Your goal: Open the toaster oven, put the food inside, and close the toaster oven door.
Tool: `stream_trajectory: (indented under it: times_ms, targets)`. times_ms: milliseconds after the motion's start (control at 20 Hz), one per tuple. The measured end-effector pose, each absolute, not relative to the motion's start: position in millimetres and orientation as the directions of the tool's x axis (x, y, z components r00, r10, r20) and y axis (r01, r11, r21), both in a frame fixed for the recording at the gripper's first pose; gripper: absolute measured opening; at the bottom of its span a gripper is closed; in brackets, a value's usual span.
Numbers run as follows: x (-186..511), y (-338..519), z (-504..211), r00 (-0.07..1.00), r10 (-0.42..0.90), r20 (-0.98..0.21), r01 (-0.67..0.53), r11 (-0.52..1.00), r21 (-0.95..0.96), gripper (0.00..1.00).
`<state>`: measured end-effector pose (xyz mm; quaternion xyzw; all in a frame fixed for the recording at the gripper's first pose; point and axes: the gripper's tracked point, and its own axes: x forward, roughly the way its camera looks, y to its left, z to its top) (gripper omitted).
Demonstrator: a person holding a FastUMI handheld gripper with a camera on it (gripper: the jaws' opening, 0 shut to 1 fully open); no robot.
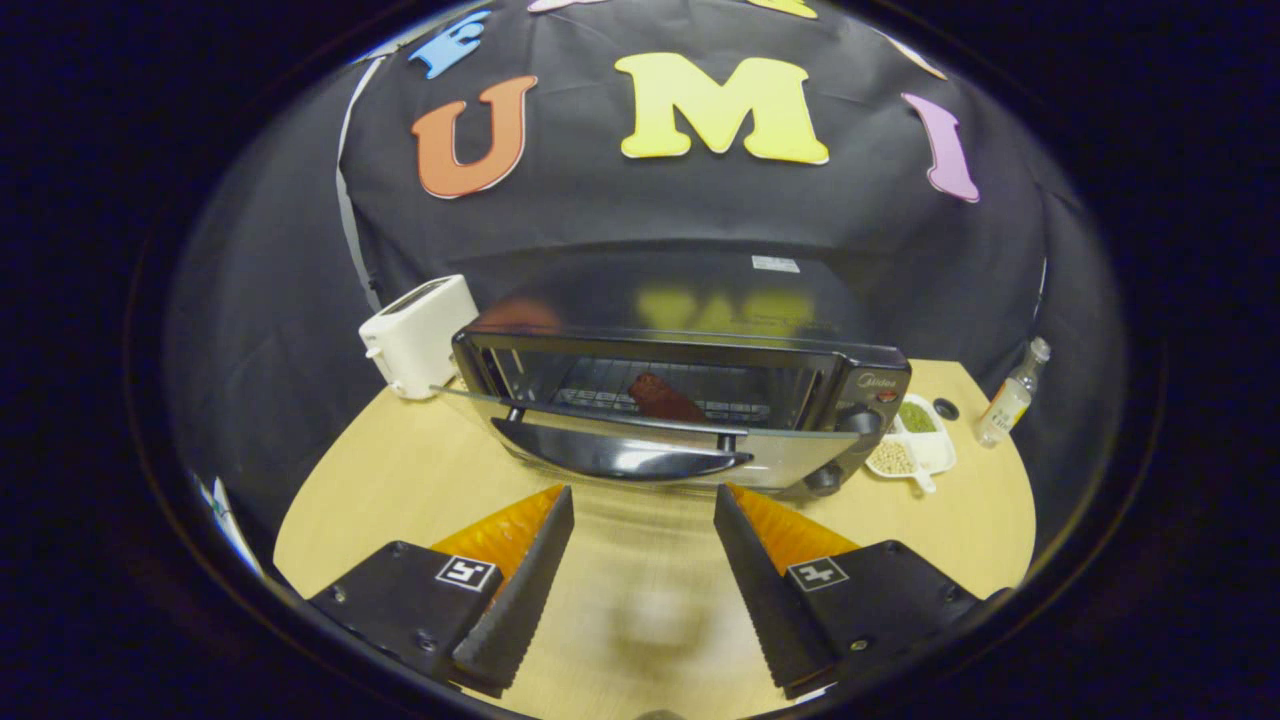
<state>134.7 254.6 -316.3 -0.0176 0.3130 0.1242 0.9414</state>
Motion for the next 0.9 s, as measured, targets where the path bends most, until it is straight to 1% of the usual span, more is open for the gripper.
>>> stream_trajectory:
  times_ms: [250, 500, 700, 900]
  targets:
    - [126.8, 238.3, -314.0, 0.768, 0.21, -0.605, -0.215, 0.974, 0.065, 0.91]
    - [111.9, 205.0, -300.5, 0.787, 0.175, -0.592, -0.178, 0.983, 0.054, 0.91]
    - [93.9, 159.5, -283.1, 0.811, 0.117, -0.573, -0.133, 0.991, 0.015, 0.91]
    - [72.7, 100.7, -252.5, 0.848, 0.051, -0.528, -0.08, 0.996, -0.032, 0.91]
